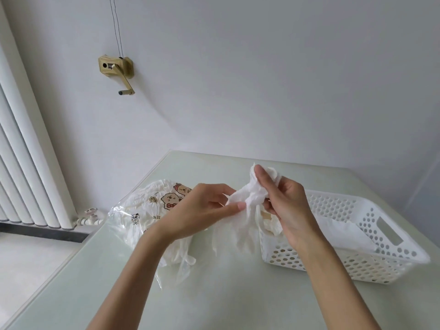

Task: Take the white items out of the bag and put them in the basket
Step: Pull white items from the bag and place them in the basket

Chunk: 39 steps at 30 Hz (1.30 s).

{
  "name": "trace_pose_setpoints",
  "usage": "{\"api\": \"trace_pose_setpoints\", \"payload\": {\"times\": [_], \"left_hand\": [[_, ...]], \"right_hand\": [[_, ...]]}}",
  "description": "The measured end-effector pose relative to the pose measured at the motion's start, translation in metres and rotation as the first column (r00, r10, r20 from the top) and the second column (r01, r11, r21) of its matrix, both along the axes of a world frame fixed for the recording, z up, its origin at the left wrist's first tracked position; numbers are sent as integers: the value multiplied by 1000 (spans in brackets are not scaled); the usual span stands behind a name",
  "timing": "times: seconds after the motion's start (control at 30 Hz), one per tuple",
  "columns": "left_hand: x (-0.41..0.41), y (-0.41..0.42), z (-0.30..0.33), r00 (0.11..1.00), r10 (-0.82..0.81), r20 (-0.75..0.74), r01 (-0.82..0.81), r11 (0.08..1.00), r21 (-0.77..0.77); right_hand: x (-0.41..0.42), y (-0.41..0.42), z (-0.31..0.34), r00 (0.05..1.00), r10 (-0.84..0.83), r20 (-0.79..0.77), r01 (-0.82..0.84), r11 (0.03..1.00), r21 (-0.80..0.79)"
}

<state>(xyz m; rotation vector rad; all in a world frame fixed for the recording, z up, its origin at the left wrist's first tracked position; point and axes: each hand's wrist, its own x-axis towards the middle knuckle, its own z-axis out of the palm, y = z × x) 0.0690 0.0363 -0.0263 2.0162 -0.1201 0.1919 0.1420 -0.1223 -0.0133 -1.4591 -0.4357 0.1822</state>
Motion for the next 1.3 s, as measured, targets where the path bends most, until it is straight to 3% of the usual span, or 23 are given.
{"api": "trace_pose_setpoints", "payload": {"times": [0.17,0.27,0.33,0.43,0.47,0.63,0.7,0.8,0.93,1.07,1.17,1.23,1.3], "left_hand": [[4,-1,0,978,130,166,-106,983,-147],[2,-3,4,977,121,176,-91,982,-168],[1,-9,6,980,92,176,-60,982,-177],[0,-21,14,981,100,169,-78,987,-137],[2,-25,19,982,101,162,-83,990,-114],[13,-45,47,986,11,168,-17,999,31],[19,-58,56,988,-33,153,15,994,113],[29,-73,65,992,-58,110,41,987,155],[40,-88,66,993,-111,39,98,966,240],[51,-99,65,986,-164,-11,161,951,263],[64,-108,62,983,-185,-20,183,944,273],[70,-110,58,984,-177,-19,175,939,297],[77,-106,53,989,-147,-12,144,939,311]], "right_hand": [[9,-19,7,984,175,-44,-171,981,89],[12,-27,10,968,234,-90,-201,940,274],[16,-31,8,973,196,-121,-149,937,314],[21,-45,3,986,-4,-166,30,987,155],[21,-52,4,985,-3,-175,23,994,111],[19,-95,10,931,340,-135,-353,931,-88],[17,-111,14,934,349,-82,-358,905,-231],[23,-128,20,973,225,54,-188,903,-386],[34,-152,29,984,96,150,-25,909,-416],[42,-164,36,987,102,126,-58,948,-314],[50,-155,29,986,-34,161,77,961,-265],[55,-155,29,986,4,169,51,946,-321],[60,-166,36,988,141,70,-90,870,-485]]}}
